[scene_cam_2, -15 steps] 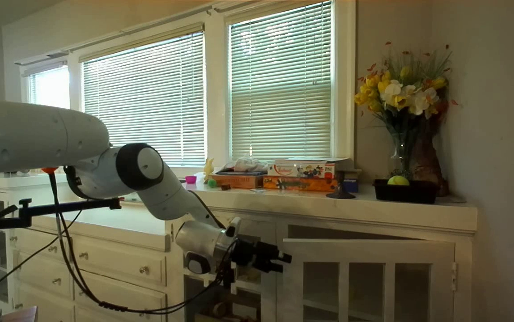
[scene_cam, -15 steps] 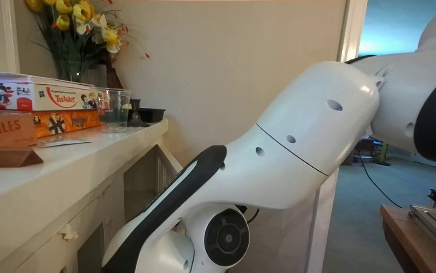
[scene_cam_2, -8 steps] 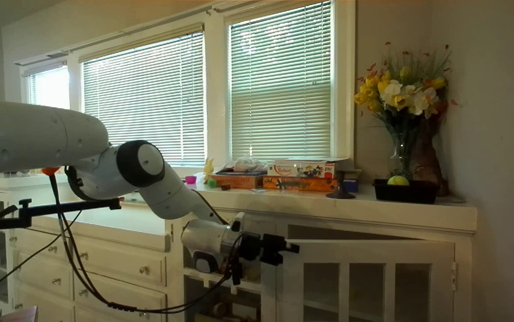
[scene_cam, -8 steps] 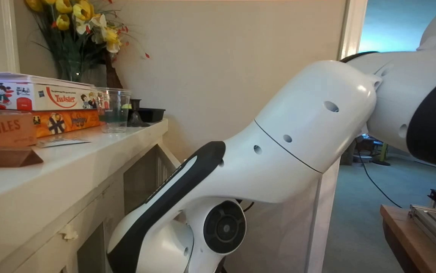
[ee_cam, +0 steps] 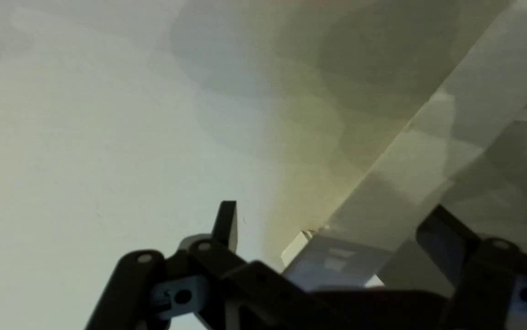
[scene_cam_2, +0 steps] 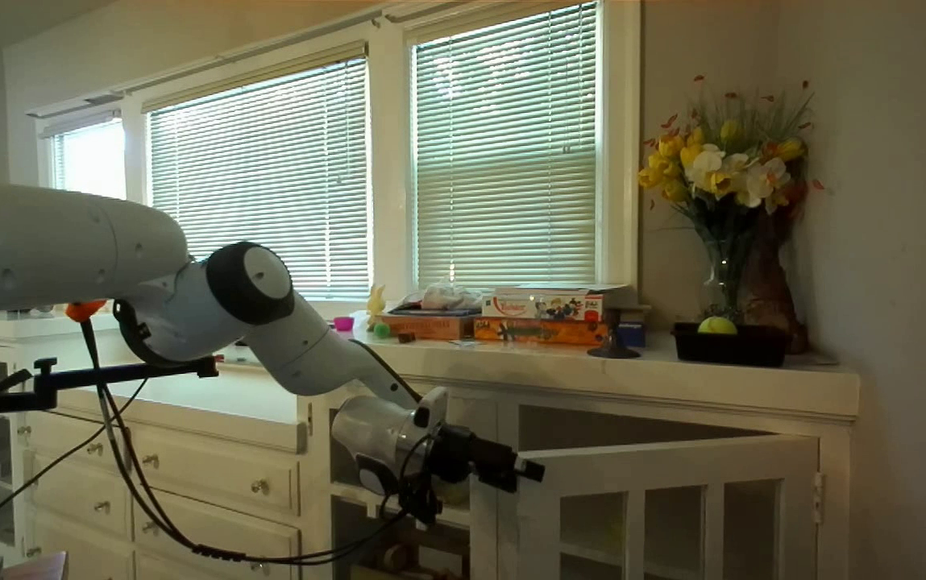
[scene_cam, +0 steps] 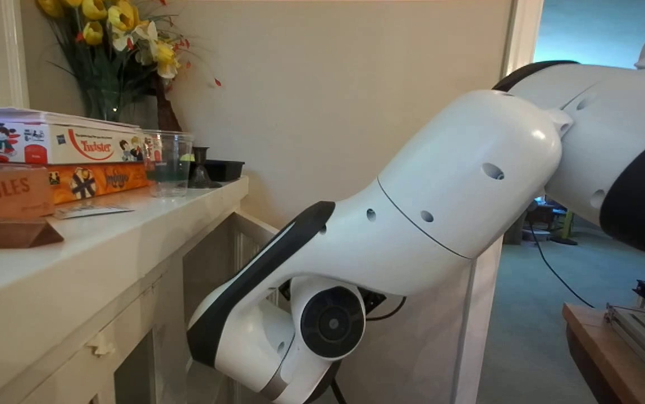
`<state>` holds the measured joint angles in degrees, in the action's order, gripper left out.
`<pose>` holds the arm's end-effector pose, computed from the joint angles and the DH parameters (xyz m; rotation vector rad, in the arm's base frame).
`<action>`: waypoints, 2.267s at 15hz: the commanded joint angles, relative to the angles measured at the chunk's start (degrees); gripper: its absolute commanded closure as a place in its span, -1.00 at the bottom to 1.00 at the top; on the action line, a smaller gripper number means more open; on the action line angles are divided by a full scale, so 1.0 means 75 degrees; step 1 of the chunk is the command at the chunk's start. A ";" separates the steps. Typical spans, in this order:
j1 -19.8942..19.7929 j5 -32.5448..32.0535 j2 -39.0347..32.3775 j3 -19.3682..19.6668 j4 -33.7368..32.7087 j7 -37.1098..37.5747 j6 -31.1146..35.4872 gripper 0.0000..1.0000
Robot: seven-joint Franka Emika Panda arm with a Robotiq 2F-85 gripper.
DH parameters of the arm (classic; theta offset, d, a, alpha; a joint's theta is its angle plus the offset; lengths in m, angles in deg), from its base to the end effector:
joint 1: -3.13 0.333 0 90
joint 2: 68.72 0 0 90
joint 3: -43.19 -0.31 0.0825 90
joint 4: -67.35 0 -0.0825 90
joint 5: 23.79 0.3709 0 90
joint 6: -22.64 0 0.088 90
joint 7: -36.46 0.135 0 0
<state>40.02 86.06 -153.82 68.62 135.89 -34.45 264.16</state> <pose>0.5791 0.0464 0.0728 1.8188 -0.3186 1.0503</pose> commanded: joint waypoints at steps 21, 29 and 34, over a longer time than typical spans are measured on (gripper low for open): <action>0.1176 0.2295 -0.0005 -0.0264 0.1023 0.0738 0.0051 -1.00; 0.0507 0.0684 -0.0051 -0.0575 0.0127 0.0264 0.0285 -1.00; -0.0421 -0.0060 -0.0077 -0.1034 -0.0217 0.0314 0.0273 -1.00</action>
<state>40.66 88.58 -153.68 63.48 137.41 -30.65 264.11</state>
